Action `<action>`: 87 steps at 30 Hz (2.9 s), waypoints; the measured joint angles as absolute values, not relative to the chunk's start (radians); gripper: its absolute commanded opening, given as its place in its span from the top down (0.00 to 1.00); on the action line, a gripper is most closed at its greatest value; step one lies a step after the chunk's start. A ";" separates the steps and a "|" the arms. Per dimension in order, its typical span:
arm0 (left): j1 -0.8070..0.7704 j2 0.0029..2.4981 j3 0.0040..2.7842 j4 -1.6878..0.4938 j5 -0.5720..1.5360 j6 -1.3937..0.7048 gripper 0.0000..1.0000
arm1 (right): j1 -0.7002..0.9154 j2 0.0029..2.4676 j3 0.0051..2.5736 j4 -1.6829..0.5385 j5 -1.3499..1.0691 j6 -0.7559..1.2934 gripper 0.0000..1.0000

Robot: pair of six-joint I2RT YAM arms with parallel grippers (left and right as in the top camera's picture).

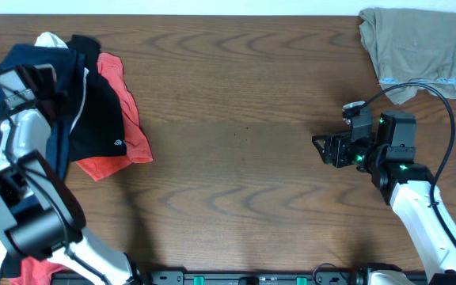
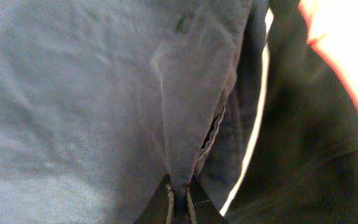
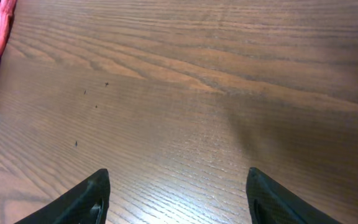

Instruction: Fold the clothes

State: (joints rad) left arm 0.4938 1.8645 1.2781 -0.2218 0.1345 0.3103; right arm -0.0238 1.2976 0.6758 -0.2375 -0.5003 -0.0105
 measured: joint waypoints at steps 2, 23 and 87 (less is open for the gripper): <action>0.494 1.813 1.278 -0.229 0.155 0.287 0.94 | -0.024 1.298 0.676 -0.228 -0.501 -0.010 0.34; -0.298 1.572 1.278 -0.078 0.577 0.100 0.94 | -0.356 0.945 0.816 -0.323 -0.522 0.045 0.46; -0.407 2.272 1.559 -0.108 0.270 0.181 0.02 | -0.459 1.017 0.817 -0.505 -0.574 -0.010 0.21</action>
